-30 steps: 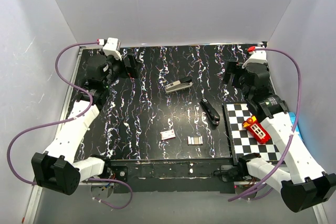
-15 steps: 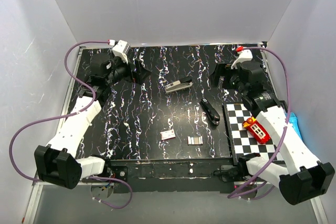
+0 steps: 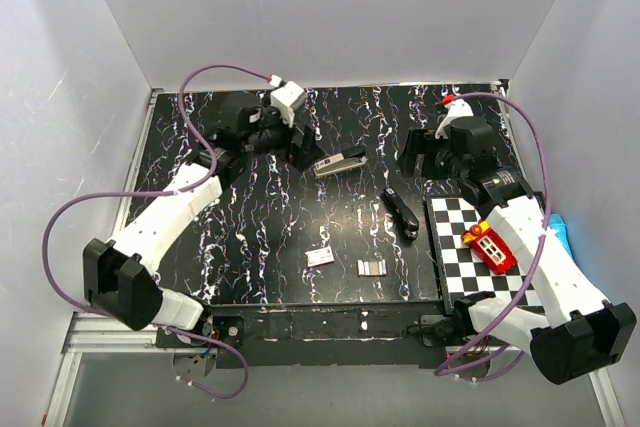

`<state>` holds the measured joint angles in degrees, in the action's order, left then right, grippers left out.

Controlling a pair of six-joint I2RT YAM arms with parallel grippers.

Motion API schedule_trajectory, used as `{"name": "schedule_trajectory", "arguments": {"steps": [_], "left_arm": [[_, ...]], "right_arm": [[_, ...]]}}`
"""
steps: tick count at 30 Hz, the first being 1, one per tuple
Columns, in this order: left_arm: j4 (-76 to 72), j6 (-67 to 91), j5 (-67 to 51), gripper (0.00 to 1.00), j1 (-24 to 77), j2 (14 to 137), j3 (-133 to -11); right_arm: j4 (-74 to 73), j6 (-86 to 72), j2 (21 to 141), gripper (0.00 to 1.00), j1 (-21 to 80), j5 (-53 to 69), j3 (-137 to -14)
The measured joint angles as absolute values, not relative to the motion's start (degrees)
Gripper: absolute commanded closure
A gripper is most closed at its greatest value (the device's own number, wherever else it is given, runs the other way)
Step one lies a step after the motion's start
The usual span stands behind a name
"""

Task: Unload the staples from the stapler

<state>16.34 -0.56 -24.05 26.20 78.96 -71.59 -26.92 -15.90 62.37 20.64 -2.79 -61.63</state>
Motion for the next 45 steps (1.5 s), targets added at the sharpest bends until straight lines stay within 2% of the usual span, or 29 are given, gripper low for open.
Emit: {"name": "schedule_trajectory", "arguments": {"steps": [5, 13, 17, 28, 45], "left_arm": [[20.2, -5.4, -21.4, 0.02, 29.8, 85.0, -76.5], [25.8, -10.3, -19.5, 0.02, 30.4, 94.8, -86.1], [27.5, -13.5, -19.5, 0.02, 31.4, 99.1, -89.0], [26.5, -20.8, -20.4, 0.02, 33.2, 104.6, -90.2], [26.2, -27.0, -22.9, 0.02, 33.3, 120.6, -103.3]], "right_arm": [[-33.1, -16.6, 62.3, 0.08, 20.8, -2.8, -64.9], [-38.4, -19.1, 59.4, 0.08, 20.8, -4.6, -64.8], [-41.0, -19.8, 60.1, 0.04, 20.8, -4.5, -64.8], [-40.5, -20.4, 56.7, 0.05, 21.9, 4.8, -60.7], [-40.1, -20.8, 54.7, 0.05, 24.1, 10.9, -58.2]]}}
